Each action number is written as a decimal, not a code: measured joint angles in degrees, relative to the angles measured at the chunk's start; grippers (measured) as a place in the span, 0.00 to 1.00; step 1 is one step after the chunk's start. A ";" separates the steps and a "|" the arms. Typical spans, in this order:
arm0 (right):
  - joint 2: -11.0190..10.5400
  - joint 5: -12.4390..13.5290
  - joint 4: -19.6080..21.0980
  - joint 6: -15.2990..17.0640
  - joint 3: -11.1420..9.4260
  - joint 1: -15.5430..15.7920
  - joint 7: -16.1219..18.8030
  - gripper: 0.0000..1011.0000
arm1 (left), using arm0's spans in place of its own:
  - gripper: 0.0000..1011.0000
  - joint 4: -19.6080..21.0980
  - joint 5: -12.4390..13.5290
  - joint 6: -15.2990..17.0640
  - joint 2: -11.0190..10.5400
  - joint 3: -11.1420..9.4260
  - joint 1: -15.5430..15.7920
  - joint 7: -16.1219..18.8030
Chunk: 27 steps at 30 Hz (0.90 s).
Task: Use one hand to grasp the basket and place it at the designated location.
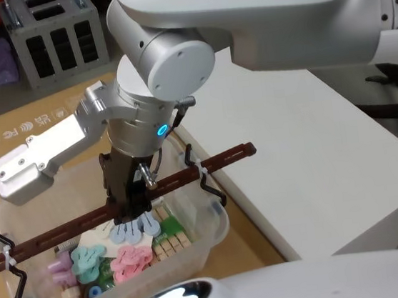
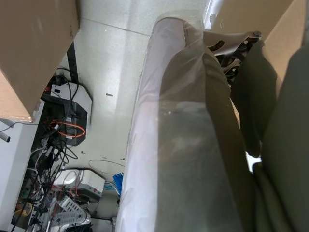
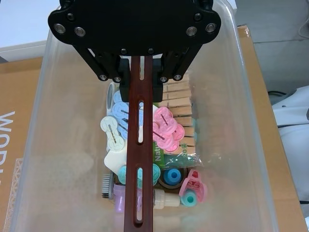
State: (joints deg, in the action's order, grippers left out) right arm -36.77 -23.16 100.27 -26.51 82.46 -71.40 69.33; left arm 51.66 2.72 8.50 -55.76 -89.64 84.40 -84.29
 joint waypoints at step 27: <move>-2.51 4.00 -0.10 -1.16 -3.69 -1.47 -0.91 0.92 | 0.00 0.00 0.00 0.00 0.00 0.00 0.00 0.00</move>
State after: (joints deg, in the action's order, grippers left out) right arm -39.28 -19.16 100.17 -27.67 78.78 -72.87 68.42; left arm 51.65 2.72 8.50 -55.76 -89.64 84.40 -84.29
